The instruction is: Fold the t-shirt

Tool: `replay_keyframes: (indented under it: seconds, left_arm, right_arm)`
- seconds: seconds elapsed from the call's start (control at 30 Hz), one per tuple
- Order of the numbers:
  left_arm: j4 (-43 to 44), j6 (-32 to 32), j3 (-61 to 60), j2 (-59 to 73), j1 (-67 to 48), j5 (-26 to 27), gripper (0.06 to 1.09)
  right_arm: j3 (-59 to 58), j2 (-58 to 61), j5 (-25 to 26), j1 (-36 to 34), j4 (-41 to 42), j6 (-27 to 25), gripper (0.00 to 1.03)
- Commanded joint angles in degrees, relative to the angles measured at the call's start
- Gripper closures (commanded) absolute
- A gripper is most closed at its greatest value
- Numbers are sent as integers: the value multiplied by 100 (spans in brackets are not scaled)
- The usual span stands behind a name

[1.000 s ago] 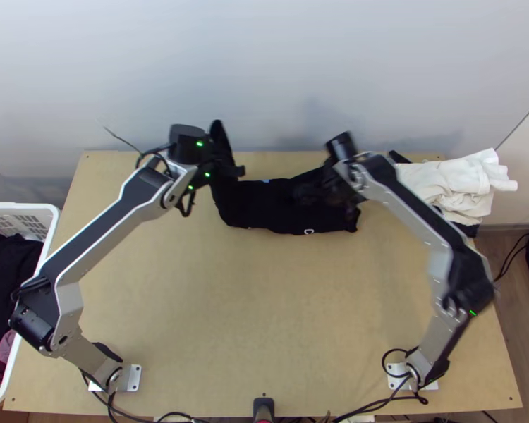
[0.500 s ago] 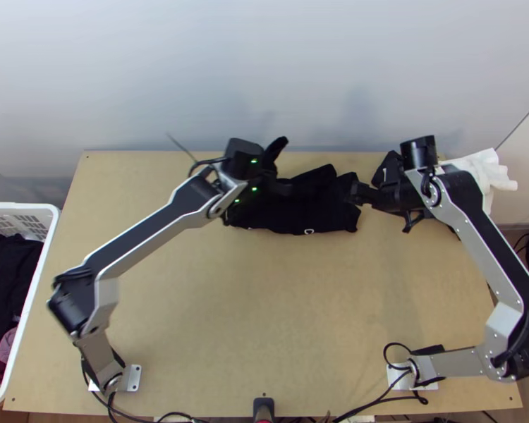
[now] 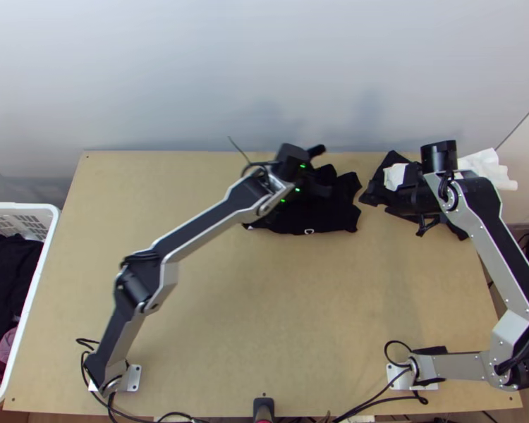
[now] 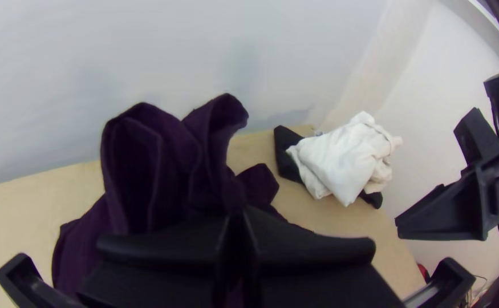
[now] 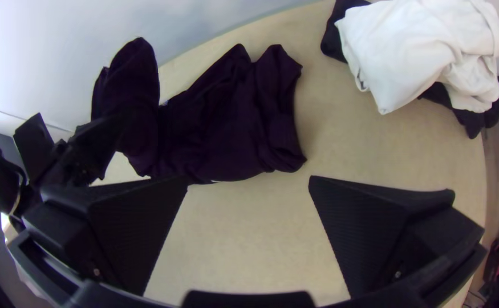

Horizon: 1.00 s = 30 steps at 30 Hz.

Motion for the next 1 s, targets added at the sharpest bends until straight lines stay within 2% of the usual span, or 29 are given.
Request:
replay_keyframes:
  seconds: [0.0,0.4,0.63,0.67,0.73,0.8,0.97]
  left_arm:
    - [448,-92,673,745,-309,-178,105]
    - [1371,-145,673,1686,-458,-336,105]
    - [1476,-145,761,2002,-449,-407,104]
    - [1485,-145,761,2037,-440,-407,93]
    - [1458,-154,761,2046,-449,-398,58]
    - [1379,-163,761,1976,-493,-389,11]
    - [1037,-233,761,1238,-449,-389,10]
  right_arm:
    - [-104,-7,-40,-322,-14,40,4]
    - [-376,1,-49,-489,-23,67,4]
    - [-481,28,-49,-489,-14,67,4]
    - [-499,28,-49,-489,-14,58,4]
    - [-517,19,-49,-489,-14,58,4]
    - [-534,19,-49,-489,-14,49,4]
    - [-587,72,-49,-437,30,49,4]
